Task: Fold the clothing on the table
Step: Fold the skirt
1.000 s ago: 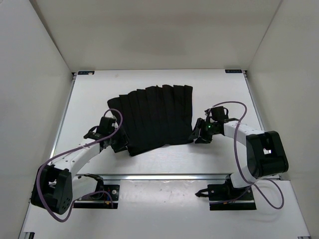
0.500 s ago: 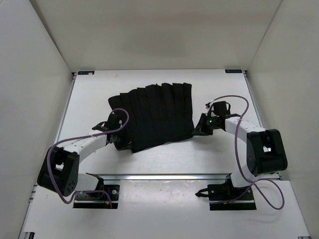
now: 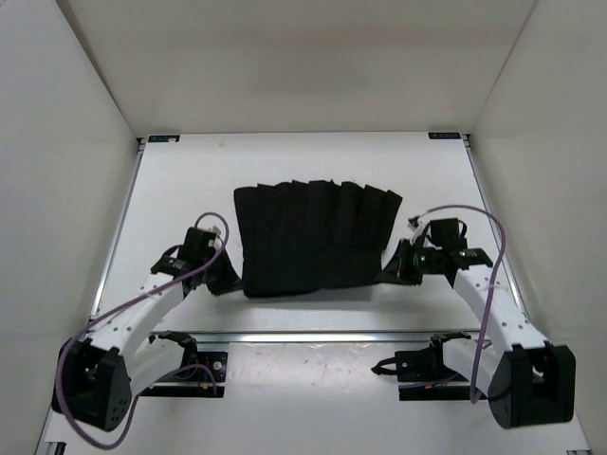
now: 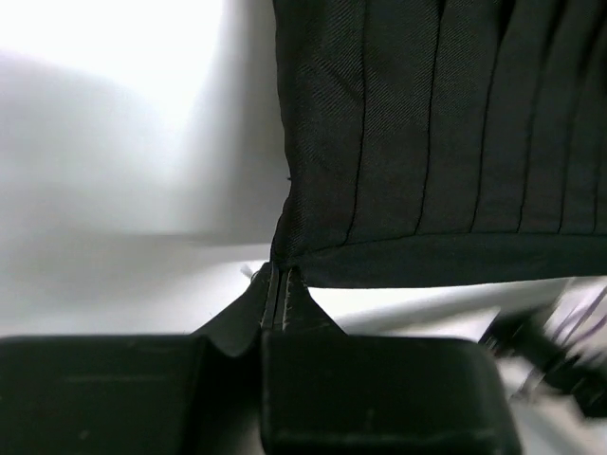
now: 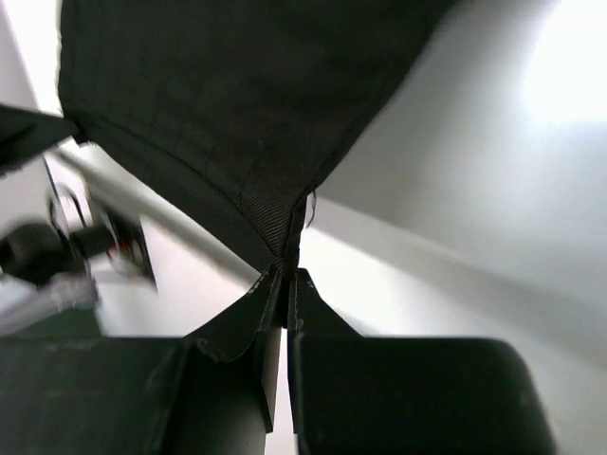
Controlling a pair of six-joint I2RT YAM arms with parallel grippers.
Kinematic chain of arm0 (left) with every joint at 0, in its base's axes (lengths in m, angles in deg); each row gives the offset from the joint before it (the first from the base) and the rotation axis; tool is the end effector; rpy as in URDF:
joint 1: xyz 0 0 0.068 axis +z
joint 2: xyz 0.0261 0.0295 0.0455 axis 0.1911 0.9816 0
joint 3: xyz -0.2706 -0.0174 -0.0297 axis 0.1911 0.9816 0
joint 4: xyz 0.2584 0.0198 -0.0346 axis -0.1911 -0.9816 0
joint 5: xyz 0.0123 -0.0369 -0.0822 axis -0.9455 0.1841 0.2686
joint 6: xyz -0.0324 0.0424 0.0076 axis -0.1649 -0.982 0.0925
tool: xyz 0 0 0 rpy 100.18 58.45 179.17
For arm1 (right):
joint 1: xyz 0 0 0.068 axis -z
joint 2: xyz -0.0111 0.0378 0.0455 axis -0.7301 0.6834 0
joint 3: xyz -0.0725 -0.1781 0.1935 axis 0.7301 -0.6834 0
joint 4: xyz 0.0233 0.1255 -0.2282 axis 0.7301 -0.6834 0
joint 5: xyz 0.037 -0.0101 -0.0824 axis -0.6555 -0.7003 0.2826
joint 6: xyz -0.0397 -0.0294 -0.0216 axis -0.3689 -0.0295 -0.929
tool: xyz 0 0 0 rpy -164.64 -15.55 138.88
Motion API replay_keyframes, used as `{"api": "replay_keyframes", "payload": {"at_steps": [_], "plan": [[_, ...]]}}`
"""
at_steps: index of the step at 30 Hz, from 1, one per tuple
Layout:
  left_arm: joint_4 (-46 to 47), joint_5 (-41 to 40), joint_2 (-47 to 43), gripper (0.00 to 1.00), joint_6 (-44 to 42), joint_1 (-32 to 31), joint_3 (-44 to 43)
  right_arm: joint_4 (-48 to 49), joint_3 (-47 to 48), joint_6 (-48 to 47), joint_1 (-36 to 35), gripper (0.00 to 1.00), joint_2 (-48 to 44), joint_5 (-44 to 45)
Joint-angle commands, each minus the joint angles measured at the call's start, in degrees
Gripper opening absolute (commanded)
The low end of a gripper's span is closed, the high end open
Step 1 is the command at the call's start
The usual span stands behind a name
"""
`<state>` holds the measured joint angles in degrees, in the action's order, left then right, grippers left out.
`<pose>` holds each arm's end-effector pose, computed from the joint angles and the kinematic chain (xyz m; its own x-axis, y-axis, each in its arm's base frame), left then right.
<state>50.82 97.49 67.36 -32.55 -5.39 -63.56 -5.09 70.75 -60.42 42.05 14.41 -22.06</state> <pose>0.1852 -0.0627 0.2003 -0.8679 -0.4235 -0.2596 -0.2588 0.8316 -0.4914 0.1998 0.0382 0.2244 -0.9120 0.2431 -0.3305 -0.0482 0.7365 0.6747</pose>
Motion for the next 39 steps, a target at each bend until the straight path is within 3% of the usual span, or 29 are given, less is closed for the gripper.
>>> {"api": "replay_keyframes", "payload": {"at_steps": [1,4,8,13,18,19,20,23,24,28,33,39], "plan": [[-8.70,1.59,-8.07,0.00,0.49,-2.57,4.52,-12.10,-5.24,0.50,-0.61,0.00,-8.26,0.54],[-15.38,2.47,-16.94,0.00,3.38,-5.56,2.08,-20.72,-6.92,2.44,-2.97,0.00,-16.17,-0.86],[-15.58,5.27,-16.27,0.00,5.33,-4.09,-3.82,-22.15,-2.37,5.96,-3.78,0.00,-17.61,-4.54],[-6.97,7.84,1.54,0.00,4.19,0.57,-16.18,-12.74,7.04,3.76,3.59,0.00,-2.32,-8.16],[2.08,7.39,23.27,0.02,5.59,4.97,-31.23,4.98,20.56,8.49,11.95,0.00,21.99,-10.79],[4.97,7.57,28.69,0.19,5.77,5.24,-34.55,7.89,23.81,8.85,13.18,0.09,27.00,-10.10],[5.96,8.27,30.83,0.28,6.55,6.37,-37.20,9.75,25.84,8.86,13.63,0.13,29.40,-9.05],[13.85,12.05,37.96,0.52,9.72,8.31,-38.10,7.76,35.07,7.81,14.51,0.35,38.02,-5.62],[14.92,13.36,38.41,0.54,10.42,8.93,-37.75,7.14,35.26,7.02,14.25,0.39,38.22,-3.78],[16.43,14.00,35.78,0.55,9.64,11.30,-32.49,4.94,30.02,5.08,13.89,0.59,33.67,2.38],[11.69,7.77,28.76,0.53,4.38,11.31,-21.77,5.46,15.42,7.10,13.63,0.58,23.64,9.32],[14.93,0.20,29.88,0.58,4.27,7.88,-15.86,17.12,-4.70,20.09,12.67,0.58,11.16,10.12]]}}
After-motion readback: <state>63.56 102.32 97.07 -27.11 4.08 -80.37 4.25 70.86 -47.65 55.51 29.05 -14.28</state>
